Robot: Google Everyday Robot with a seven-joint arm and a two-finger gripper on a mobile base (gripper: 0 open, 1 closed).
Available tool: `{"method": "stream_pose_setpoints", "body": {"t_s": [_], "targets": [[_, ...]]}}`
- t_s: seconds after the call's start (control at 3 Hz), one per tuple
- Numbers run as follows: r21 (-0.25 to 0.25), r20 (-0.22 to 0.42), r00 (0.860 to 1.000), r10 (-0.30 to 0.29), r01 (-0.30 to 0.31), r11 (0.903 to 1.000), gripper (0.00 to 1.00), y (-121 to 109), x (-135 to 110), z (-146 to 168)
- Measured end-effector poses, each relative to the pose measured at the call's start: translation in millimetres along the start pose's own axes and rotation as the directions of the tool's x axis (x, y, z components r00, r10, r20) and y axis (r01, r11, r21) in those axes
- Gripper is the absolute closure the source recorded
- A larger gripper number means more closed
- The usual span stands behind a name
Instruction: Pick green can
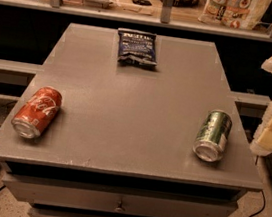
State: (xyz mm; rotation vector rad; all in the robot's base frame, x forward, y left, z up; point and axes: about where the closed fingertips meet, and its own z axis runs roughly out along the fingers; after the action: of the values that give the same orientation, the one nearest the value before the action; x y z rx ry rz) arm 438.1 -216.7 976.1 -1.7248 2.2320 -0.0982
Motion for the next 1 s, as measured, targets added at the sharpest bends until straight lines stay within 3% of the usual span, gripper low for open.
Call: {"method": "stream_pose_setpoints", "body": {"t_s": [0.33,0.67,1.0], "targets": [[0.000,0.000,1.000,0.000,0.000,1.0000,0.00,0.0,0.0,0.0],[-0.037,0.054,0.995,0.088,-0.086,0.9956,0.00,-1.0,-2.3,11.7],[-0.114,0.131,0.960,0.248,-0.234,0.9654,0.00,-4.0,-13.4,33.2]]}}
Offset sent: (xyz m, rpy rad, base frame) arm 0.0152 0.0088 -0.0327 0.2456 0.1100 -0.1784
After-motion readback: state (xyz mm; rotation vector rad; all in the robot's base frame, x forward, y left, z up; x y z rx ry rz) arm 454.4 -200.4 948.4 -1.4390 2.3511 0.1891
